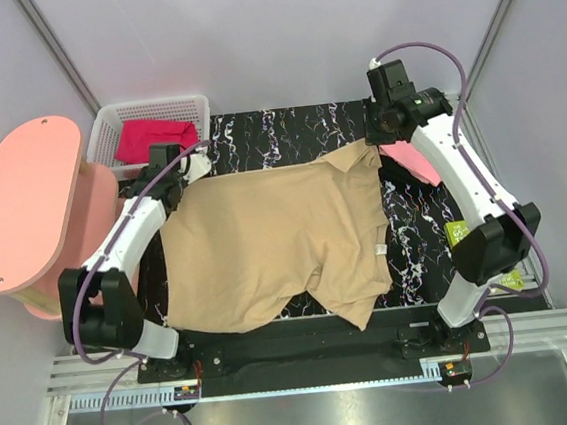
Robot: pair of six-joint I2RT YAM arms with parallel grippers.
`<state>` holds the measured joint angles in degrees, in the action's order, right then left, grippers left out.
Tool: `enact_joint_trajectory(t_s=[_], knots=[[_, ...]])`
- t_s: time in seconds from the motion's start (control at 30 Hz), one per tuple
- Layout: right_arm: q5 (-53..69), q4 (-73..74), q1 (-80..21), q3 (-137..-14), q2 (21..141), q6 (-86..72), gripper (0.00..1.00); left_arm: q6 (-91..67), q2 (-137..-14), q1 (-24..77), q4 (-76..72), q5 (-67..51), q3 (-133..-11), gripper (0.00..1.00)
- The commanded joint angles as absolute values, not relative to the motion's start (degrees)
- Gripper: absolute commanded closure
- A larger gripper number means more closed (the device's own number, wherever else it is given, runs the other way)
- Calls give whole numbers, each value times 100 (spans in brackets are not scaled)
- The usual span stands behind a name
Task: Fold and stack the t-shirts
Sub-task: Flatten out the tshirt, then fold the flattened tshirt in 1/3 of the way
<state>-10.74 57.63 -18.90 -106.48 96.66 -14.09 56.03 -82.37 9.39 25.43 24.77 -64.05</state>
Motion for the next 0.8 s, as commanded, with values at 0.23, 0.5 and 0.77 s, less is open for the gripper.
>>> enact_joint_trajectory(t_s=[0.23,0.5,0.77], knots=[[-580,5080,-1740,-10933,10362,-1257,100,6152,-9421,624,888,2812,-7083,100],[-334,5185,-1503,-11750,10819,-1125,100,6196,-10256,475,677,2927,-7830,100],[333,5186,-1512,-10664,10170,-1326,100,6020,-9249,466,827,2646,-7025,100]])
